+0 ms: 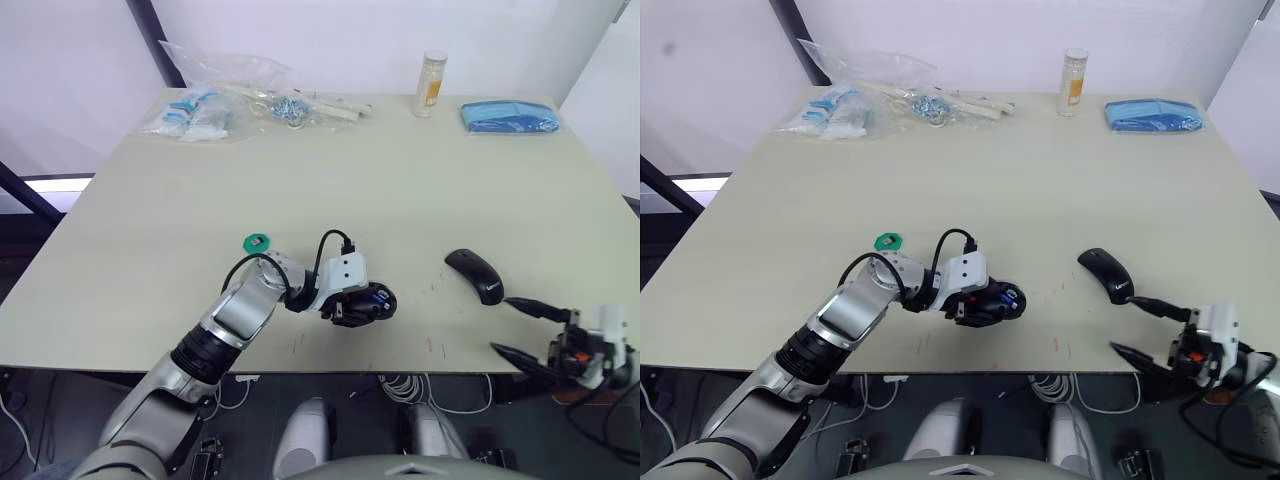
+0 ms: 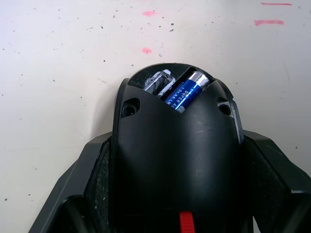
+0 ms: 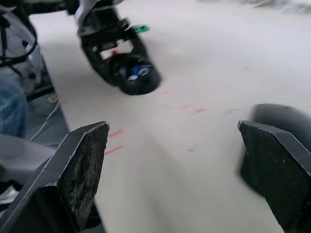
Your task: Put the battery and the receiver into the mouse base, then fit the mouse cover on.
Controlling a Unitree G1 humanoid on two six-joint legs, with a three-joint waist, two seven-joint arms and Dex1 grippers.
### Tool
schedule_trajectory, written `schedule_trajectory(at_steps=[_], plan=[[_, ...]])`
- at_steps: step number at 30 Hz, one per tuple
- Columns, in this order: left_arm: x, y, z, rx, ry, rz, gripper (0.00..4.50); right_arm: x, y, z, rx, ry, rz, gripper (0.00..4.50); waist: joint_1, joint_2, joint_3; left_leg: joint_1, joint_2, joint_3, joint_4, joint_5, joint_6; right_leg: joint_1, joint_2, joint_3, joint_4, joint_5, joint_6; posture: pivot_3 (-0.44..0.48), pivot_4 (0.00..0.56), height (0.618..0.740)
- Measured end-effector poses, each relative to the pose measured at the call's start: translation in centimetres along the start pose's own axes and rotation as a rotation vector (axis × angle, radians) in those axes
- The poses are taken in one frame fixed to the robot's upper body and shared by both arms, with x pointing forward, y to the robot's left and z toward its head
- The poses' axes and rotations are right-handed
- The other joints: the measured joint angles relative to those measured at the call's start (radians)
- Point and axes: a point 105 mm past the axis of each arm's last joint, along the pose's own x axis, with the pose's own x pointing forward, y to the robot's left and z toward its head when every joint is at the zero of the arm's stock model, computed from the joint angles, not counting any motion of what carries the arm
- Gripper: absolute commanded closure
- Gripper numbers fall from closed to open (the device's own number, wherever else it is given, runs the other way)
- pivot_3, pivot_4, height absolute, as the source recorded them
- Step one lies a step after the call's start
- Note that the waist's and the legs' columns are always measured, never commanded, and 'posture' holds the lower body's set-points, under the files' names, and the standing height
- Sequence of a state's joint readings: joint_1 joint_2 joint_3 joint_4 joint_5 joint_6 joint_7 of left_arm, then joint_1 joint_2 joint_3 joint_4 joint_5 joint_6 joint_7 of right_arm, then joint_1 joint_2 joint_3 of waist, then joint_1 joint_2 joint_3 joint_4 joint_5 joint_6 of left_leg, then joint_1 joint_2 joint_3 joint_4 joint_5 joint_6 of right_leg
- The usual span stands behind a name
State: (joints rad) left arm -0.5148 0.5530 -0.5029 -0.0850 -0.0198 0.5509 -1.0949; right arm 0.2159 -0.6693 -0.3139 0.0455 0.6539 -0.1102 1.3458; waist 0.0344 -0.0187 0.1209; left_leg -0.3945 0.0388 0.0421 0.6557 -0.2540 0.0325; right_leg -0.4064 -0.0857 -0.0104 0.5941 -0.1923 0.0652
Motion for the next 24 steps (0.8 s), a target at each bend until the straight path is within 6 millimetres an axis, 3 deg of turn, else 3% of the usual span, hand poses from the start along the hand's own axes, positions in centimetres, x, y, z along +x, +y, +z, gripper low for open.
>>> schedule_trajectory(at_steps=[10, 18, 20, 22, 24], plan=[[0.2, 0.0, 0.1, 0.001, -0.011, -0.001, 1.51, -2.0, -0.7, 0.2, -0.021, -0.007, 0.109, 0.04, 0.007, 0.001, 0.000, 0.000, -0.001, 0.002, 0.000, 0.000, 0.000, 0.001, 0.000, 0.000, 0.000, 0.000, 0.000, 0.000, 0.150, 0.740], [0.1, 0.2, 0.2, -0.004, -0.018, 0.010, 1.51, -1.9, -0.8, 0.4, -0.028, -0.057, 0.122, 0.04, 0.006, 0.002, 0.000, 0.000, -0.001, 0.002, 0.003, 0.000, 0.000, 0.001, 0.000, 0.000, 0.000, 0.000, 0.000, 0.000, 0.150, 0.740], [0.1, 0.2, 0.1, -0.004, -0.019, 0.009, 0.49, -2.0, -0.8, 0.3, -0.031, -0.057, 0.119, 0.00, 0.006, 0.002, 0.000, 0.000, -0.001, 0.002, 0.003, 0.000, 0.000, 0.001, 0.000, 0.000, 0.001, 0.000, 0.000, 0.000, 0.150, 0.740], [0.1, 0.2, 0.3, -0.009, -0.031, 0.009, 0.07, -2.1, -0.7, 0.1, -0.034, -0.061, 0.111, 0.00, 0.006, 0.002, 0.000, -0.001, -0.001, 0.002, 0.003, 0.000, 0.000, 0.001, 0.000, 0.000, 0.001, 0.000, 0.000, 0.000, 0.150, 0.740], [0.2, 0.3, 0.5, -0.017, -0.042, 0.010, 0.07, -2.2, -0.7, -0.1, -0.030, -0.061, 0.102, 0.00, 0.006, 0.002, 0.000, -0.001, -0.001, 0.002, 0.003, 0.000, 0.000, 0.001, 0.000, 0.000, 0.001, 0.000, 0.000, 0.000, 0.150, 0.740]])
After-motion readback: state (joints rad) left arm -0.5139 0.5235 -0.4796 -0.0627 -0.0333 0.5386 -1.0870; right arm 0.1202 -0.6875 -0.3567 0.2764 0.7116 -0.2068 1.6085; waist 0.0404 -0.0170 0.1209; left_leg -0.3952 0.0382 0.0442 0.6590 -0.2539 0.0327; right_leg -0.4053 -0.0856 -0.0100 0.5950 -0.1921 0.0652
